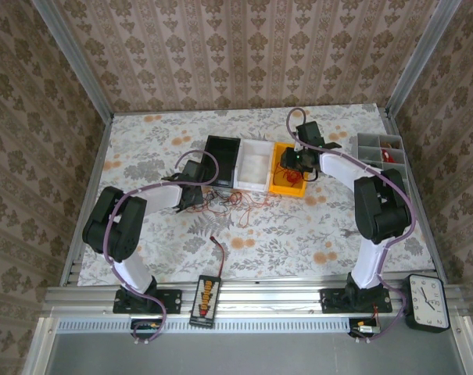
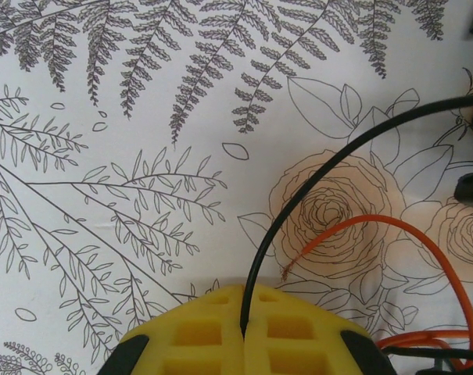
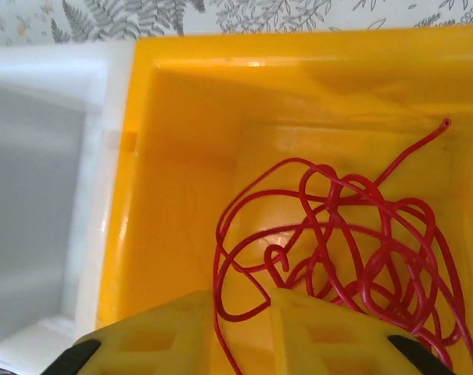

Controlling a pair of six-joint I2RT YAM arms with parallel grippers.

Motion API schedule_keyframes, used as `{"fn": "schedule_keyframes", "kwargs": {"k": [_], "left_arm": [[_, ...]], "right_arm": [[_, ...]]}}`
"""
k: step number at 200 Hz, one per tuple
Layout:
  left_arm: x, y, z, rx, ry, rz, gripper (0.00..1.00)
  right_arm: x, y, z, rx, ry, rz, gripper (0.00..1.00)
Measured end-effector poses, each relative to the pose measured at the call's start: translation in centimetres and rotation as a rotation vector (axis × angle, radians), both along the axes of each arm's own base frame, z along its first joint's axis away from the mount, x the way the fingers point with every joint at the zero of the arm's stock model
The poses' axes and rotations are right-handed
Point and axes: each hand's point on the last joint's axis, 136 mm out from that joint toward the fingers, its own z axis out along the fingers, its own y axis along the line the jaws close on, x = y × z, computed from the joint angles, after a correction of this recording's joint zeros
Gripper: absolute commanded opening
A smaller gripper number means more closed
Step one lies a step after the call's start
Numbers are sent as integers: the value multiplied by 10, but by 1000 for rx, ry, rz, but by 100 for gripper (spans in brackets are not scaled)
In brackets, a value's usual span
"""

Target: Untangle the cables

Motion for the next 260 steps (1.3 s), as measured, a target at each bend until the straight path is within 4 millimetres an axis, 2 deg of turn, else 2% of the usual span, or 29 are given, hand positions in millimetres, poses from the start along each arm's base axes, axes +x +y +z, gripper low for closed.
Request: {"fn": "schedule_keyframes", "kwargs": {"k": [27, 51, 78, 93, 105, 121, 143, 158, 169, 190, 200, 207, 230, 260], "left_arm": [[0, 0, 0, 4, 1, -10, 0], [0, -1, 0, 6, 0, -17, 0], [0, -1, 0, 4, 0, -21, 0], [0, -2, 0, 3, 1, -27, 0], [1, -3, 0, 3, 1, -32, 0], [1, -3, 0, 3, 1, -37, 0], [1, -4, 0, 0, 0, -40, 0], [1, -4, 0, -1, 0, -40, 0], [1, -4, 0, -2, 0, -42, 0], [1, -6, 1, -2, -1, -48, 0], [2, -7, 1, -6, -5, -50, 0], [2, -9, 1, -11, -6, -54, 0], [2, -14, 1, -27, -9, -65, 0], [2, -16, 1, -35, -8, -70, 0]], "right_arm": [[1, -2, 18, -4, -41, -8, 41], [0, -6, 54, 3, -122, -20, 43], [-12, -7, 88, -2, -199, -14, 43], [-22, 1, 95, -8, -221, 23, 43], [-32, 16, 95, -16, -228, 85, 43], [-52, 45, 84, -28, -209, 202, 43], [-94, 90, 58, -66, -147, 393, 43], [-118, 113, 44, -82, -110, 495, 44], [-129, 123, 33, -92, -85, 542, 45], [-138, 128, 12, -117, -28, 587, 49], [-141, 127, 0, -130, 7, 601, 50], [-144, 127, -9, -141, 34, 612, 55], [-150, 125, -35, -171, 108, 634, 58], [-149, 127, -46, -188, 134, 651, 60]]}}
